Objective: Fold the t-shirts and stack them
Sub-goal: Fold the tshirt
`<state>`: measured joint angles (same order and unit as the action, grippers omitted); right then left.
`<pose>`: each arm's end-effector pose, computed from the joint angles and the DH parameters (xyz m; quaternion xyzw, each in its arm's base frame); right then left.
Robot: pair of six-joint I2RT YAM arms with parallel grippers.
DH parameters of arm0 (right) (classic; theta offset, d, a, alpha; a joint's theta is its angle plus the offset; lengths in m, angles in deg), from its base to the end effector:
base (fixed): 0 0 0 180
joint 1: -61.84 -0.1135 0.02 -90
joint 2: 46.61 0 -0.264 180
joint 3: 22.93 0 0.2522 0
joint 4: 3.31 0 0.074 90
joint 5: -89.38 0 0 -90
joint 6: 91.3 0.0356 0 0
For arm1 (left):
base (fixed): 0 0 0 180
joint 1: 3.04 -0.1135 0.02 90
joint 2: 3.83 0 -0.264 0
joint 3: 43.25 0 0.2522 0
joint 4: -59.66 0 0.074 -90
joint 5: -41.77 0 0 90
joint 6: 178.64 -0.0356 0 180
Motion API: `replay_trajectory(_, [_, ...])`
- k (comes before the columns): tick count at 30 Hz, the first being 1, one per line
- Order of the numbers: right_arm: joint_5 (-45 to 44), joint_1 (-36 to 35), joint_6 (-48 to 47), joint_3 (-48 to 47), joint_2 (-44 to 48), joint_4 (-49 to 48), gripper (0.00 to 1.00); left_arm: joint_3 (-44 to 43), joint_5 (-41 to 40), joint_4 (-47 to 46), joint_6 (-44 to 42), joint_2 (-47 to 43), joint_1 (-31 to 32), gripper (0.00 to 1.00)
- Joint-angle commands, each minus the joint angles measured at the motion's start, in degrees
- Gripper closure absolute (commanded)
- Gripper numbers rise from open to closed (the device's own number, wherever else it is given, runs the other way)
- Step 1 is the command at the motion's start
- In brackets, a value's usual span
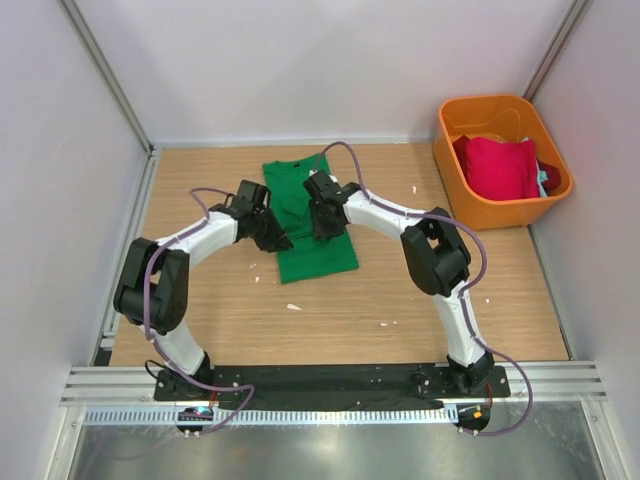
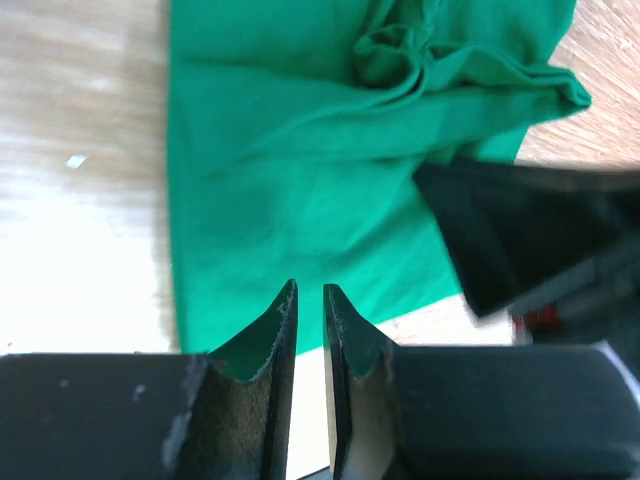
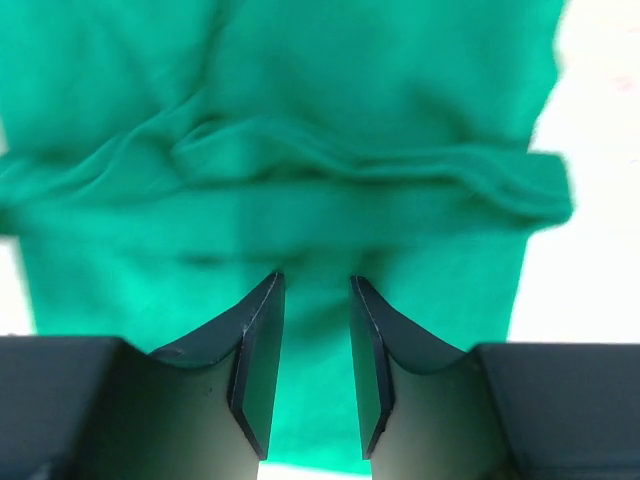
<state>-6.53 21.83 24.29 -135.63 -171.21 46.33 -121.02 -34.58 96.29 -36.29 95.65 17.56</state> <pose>0.3614 0.2986 0.1826 -0.1089 0.9620 0.0910 0.2334 0.3292 -0.1327 0.1882 -0.2301 0.9277 -0.2529 0.1498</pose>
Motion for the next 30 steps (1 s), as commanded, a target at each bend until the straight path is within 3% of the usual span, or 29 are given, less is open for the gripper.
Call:
replay_trajectory(1, [-3.6, 0.2, -1.5, -4.1, -1.0, -2.3, 0.62, 1.8, -2.9, -1.8, 0.8, -5.2, -0.1, 0.83])
replay_trajectory(4, [-4.4, 0.2, -2.1, -6.6, -3.0, -2.2, 0.61, 3.1, -3.4, -1.3, 1.2, -6.3, -0.2, 0.84])
replay_trajectory(12, [-7.5, 1.8, -3.2, -24.0, -11.5, 2.6, 0.59, 1.8, -4.8, 0.9, -0.1, -7.7, -0.2, 0.83])
replay_trajectory(18, [-4.6, 5.0, -4.7, -40.4, -16.8, 8.6, 0.58, -3.3, 0.0, 0.0, -1.6, -1.7, -0.3, 0.76])
replay_trajectory(21, [-2.2, 6.3, -5.3, -37.7, -12.1, 9.8, 0.56, -7.3, 3.2, -0.8, -3.0, 3.5, -0.4, 0.76])
replay_trajectory(24, [3.0, 7.8, -6.2, -26.2, -4.3, 5.9, 0.54, -10.0, 4.1, -2.3, -3.0, 7.6, -1.2, 0.78])
replay_trajectory(26, [11.2, 9.2, -5.1, -17.3, 0.0, 1.2, 0.55, -11.0, 6.2, -5.0, -2.5, 9.4, -2.1, 0.79])
replay_trajectory(30, [24.6, 14.1, -1.1, -5.8, 3.0, -7.4, 0.88, -13.5, 10.9, -9.9, -1.4, 14.2, -3.5, 0.81])
